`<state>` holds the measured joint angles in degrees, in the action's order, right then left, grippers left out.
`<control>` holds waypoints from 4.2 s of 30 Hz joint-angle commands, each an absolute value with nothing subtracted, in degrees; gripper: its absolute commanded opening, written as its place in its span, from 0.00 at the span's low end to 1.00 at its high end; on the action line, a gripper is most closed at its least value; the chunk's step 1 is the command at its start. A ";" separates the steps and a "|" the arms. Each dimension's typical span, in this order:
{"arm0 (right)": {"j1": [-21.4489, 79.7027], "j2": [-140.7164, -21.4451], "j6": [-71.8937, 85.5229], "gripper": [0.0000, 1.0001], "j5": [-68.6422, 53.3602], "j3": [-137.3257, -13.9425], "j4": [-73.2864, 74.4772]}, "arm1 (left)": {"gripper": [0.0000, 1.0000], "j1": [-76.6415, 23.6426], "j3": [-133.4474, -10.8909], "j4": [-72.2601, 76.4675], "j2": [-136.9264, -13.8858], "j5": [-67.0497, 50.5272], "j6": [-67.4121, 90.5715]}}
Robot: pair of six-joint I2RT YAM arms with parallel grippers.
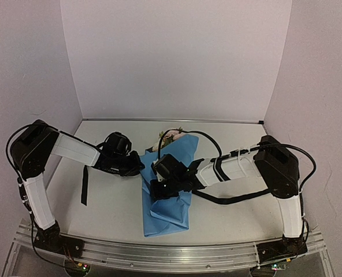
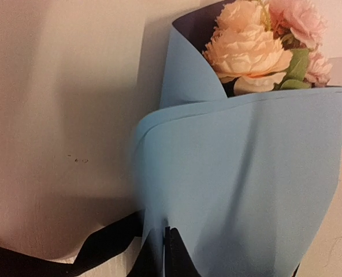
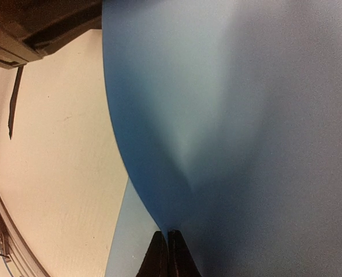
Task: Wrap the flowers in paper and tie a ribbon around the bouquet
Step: Fold the two-thirds-folded wrapping paper with the ribbon, then press the folded wrapping paper with the folded bouquet, then adjust the folded bouquet on the ribbon.
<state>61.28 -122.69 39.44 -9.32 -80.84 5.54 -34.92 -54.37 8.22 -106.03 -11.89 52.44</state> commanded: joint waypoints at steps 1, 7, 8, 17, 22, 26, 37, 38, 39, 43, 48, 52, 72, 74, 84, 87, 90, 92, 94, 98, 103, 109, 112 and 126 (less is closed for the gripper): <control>61.24 -121.71 39.14 0.01 -8.51 -81.37 5.32 | 0.01 -34.59 -58.12 5.77 -107.95 -11.81 49.47; 61.19 -115.95 38.40 0.39 -7.47 -80.33 7.68 | 0.00 -34.63 -60.89 5.50 -108.52 -11.87 46.16; 61.21 -114.72 38.37 0.44 -7.43 -79.92 8.03 | 0.00 -34.63 -61.29 5.46 -108.57 -11.89 45.84; 59.39 -104.31 40.41 0.68 -10.73 -70.73 7.68 | 0.00 -34.72 -63.28 5.41 -111.04 -13.86 45.05; 56.98 -99.98 44.31 0.50 -15.37 -60.81 0.85 | 0.00 -34.72 -63.04 6.25 -112.02 -14.44 45.61; 55.51 -102.64 46.64 0.31 -19.53 -55.43 -5.43 | 0.00 -34.72 -63.03 6.32 -112.79 -14.57 45.59; 53.58 -106.86 49.74 0.29 -20.02 -47.54 -13.91 | 0.00 -34.72 -63.33 6.03 -114.01 -14.73 45.32; 53.58 -105.52 49.18 0.31 -19.23 -47.63 -13.00 | 0.00 -34.72 -63.38 5.98 -114.04 -14.69 45.26; 53.57 -104.09 48.46 0.32 -18.48 -47.89 -11.74 | 0.00 -34.72 -63.45 5.90 -114.11 -14.68 45.22; 53.70 -96.91 45.50 0.35 -16.17 -48.71 -5.80 | 0.00 -34.72 -63.59 5.80 -114.48 -14.76 45.13; 55.86 -90.18 41.31 0.31 -12.22 -51.88 4.83 | 0.00 -34.76 -63.80 5.27 -114.93 -14.63 44.78; 57.81 -89.18 41.81 0.27 -13.35 -51.00 6.46 | 0.00 -34.72 -64.01 5.13 -115.33 -14.84 44.58; 62.58 -95.98 42.37 0.27 -12.21 -45.80 8.86 | 0.00 -34.72 -65.43 4.35 -117.72 -14.89 44.07; 63.16 -94.32 41.78 0.29 -10.02 -46.98 11.35 | 0.00 -34.72 -65.39 4.17 -117.75 -14.77 44.00; 66.10 -88.42 41.97 0.34 -3.65 -50.05 19.16 | 0.00 -34.71 -65.77 2.60 -117.23 -14.15 42.98; 66.11 -86.12 42.05 0.29 -3.50 -51.19 20.45 | 0.00 -34.74 -65.78 2.74 -117.54 -14.27 43.07; 66.16 -85.17 42.18 0.25 -3.66 -51.50 20.48 | 0.00 -34.72 -65.84 2.88 -117.69 -14.41 43.07; 66.11 -86.35 42.05 0.21 -3.94 -51.58 20.41 | 0.00 -34.72 -65.99 2.81 -117.85 -14.50 43.07; 66.12 -87.94 42.18 0.17 -4.63 -51.33 20.08 | 0.00 -34.75 -66.16 2.78 -118.02 -14.64 43.09; 66.10 -91.69 43.19 0.13 -7.74 -49.05 16.49 | 0.00 -34.73 -66.35 2.63 -118.41 -14.85 42.99; 67.01 -96.82 44.76 0.11 -10.17 -46.34 12.91 | 0.00 -34.72 -66.64 2.67 -118.94 -14.99 43.09; 67.32 -97.88 46.41 0.09 -9.97 -44.62 12.67 | 0.00 -34.72 -66.45 2.75 -119.06 -15.17 43.09; 67.32 -97.48 46.55 0.09 -9.62 -44.56 12.79 | 0.00 -34.72 -66.81 2.79 -118.88 -15.62 42.85; 67.54 -100.99 47.72 0.10 -10.00 -47.60 13.86 | 0.40 -34.76 -62.70 -6.16 -98.86 -11.37 41.63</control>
